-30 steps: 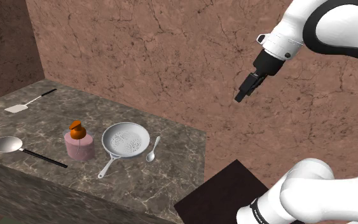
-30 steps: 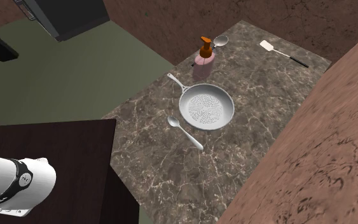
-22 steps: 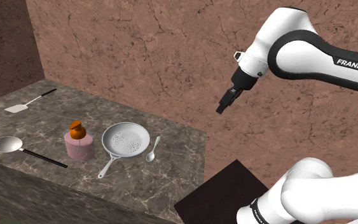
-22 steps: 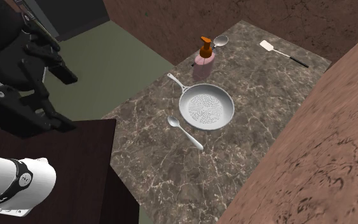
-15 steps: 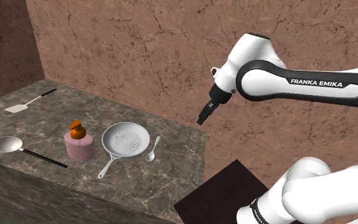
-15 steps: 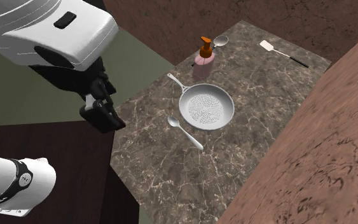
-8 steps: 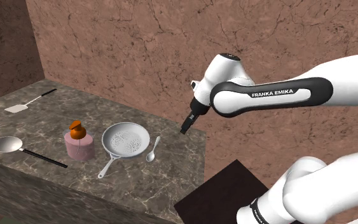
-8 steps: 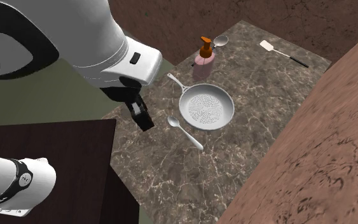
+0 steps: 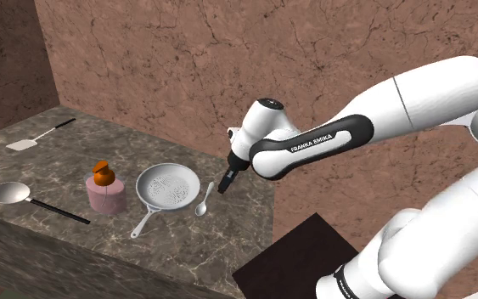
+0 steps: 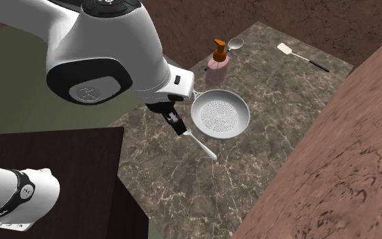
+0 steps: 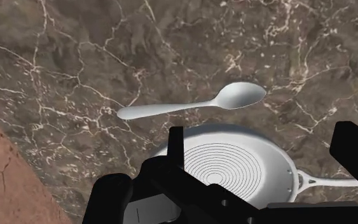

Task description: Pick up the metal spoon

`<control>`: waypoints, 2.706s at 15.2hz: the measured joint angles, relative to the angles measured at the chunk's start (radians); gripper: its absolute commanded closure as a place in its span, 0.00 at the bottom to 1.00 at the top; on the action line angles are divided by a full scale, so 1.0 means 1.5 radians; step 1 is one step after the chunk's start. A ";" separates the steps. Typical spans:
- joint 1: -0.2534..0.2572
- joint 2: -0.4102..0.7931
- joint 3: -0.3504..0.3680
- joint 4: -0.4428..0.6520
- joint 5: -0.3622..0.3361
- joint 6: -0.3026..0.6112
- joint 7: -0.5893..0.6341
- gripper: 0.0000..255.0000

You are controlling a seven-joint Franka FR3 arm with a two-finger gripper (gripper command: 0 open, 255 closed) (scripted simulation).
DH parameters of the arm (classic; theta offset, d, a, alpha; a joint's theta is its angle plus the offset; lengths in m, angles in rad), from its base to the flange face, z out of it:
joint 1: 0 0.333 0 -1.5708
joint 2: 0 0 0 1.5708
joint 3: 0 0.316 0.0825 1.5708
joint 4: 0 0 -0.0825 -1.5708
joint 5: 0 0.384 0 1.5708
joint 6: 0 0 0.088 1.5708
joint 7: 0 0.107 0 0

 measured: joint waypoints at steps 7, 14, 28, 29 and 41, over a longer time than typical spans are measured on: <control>0.023 0.181 0.002 0.070 -0.088 0.111 0.036 0.00; 0.068 0.321 -0.032 0.142 -0.158 0.179 0.072 0.00; 0.082 0.364 -0.052 0.152 -0.174 0.214 0.083 1.00; 0.082 0.365 -0.052 0.153 -0.174 0.214 0.083 1.00; 0.048 0.269 -0.008 0.135 -0.133 0.135 0.051 1.00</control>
